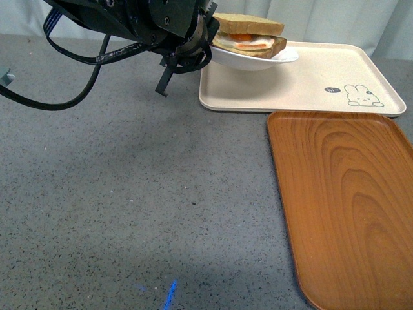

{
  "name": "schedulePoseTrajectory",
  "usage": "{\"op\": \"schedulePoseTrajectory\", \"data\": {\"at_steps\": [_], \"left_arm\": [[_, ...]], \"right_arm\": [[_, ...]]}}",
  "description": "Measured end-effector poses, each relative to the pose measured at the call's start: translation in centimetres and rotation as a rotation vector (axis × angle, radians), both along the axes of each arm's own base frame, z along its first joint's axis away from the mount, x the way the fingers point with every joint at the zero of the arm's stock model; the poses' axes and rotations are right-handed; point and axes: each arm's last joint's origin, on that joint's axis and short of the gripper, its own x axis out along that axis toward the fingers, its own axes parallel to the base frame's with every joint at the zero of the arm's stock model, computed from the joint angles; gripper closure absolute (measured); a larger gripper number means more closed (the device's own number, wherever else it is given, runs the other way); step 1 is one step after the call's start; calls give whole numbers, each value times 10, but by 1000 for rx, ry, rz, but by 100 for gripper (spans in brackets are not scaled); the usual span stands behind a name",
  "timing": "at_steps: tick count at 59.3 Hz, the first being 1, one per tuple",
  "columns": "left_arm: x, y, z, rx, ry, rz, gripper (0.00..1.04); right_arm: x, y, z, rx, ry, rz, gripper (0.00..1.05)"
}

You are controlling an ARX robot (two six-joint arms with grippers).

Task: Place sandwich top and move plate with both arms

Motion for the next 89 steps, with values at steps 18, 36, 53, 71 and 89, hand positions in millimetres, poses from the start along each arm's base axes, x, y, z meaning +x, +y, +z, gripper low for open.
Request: {"op": "schedulePoseTrajectory", "data": {"at_steps": [18, 36, 53, 71, 89], "left_arm": [[2, 1, -20, 56, 81, -26, 79], [-16, 34, -22, 203, 166, 37, 27], [-55, 102, -2, 297, 157, 112, 6], [-190, 195, 35, 931, -438, -172, 61], [-321, 211, 34, 1024, -346, -226, 101]], "right_arm": [[0, 0, 0, 0, 0, 0, 9], [0, 0, 0, 0, 0, 0, 9], [0, 0, 0, 0, 0, 0, 9], [0, 0, 0, 0, 0, 0, 9], [0, 0, 0, 0, 0, 0, 9]]}}
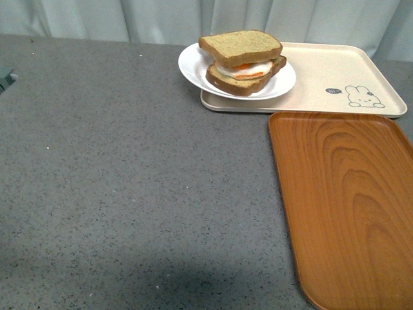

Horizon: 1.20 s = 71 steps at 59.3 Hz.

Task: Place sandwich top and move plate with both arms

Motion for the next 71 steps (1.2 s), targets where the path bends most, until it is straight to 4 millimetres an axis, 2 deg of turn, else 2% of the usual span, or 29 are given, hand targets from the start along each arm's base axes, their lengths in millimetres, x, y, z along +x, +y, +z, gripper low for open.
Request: {"op": "schedulePoseTrajectory", "data": {"at_steps": [10, 38, 43, 65, 67, 71], "left_arm": [[-36, 0, 10, 7, -105, 0, 101], [-38, 0, 11, 10, -122, 0, 100], [-38, 0, 11, 11, -122, 0, 86], [-38, 0, 11, 11, -122, 0, 7], [-38, 0, 11, 12, -122, 0, 5], [-38, 0, 11, 12, -122, 0, 7]], "right_arm": [[0, 0, 0, 0, 0, 1, 9], [0, 0, 0, 0, 0, 1, 9], [0, 0, 0, 0, 0, 0, 9], [0, 0, 0, 0, 0, 0, 9], [0, 0, 0, 0, 0, 0, 9], [0, 0, 0, 0, 0, 1, 9]]}}
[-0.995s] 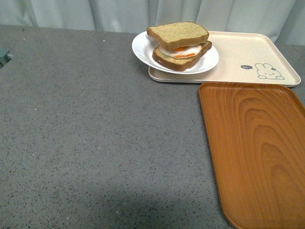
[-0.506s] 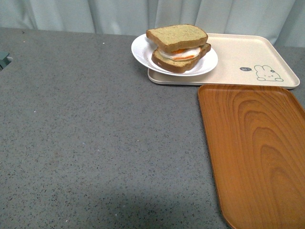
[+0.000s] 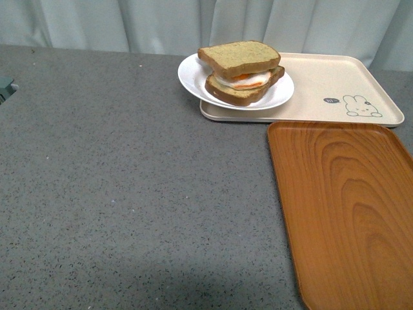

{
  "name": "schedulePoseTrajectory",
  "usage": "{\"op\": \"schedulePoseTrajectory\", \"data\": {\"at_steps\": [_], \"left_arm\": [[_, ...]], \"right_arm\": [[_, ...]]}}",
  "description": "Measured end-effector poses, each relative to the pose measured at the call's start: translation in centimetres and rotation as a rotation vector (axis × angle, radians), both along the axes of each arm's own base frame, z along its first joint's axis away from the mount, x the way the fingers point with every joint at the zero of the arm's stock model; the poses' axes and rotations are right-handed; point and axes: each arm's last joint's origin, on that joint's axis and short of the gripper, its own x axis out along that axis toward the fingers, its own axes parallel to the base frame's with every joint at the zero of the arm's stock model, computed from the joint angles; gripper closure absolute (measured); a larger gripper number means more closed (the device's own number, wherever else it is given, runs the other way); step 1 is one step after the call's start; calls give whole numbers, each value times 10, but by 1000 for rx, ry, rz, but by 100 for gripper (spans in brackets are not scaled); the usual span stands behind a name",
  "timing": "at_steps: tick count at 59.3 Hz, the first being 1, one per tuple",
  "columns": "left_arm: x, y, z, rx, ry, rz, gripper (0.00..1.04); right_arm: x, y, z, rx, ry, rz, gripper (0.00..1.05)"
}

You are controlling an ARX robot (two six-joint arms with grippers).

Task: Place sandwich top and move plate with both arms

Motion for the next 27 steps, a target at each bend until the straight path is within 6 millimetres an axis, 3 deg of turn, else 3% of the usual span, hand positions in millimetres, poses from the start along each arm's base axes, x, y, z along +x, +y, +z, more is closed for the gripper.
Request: {"op": "schedulePoseTrajectory", "data": {"at_steps": [27], "left_arm": [[0, 0, 0, 0, 0, 0, 6]], "right_arm": [[0, 0, 0, 0, 0, 0, 9]]}}
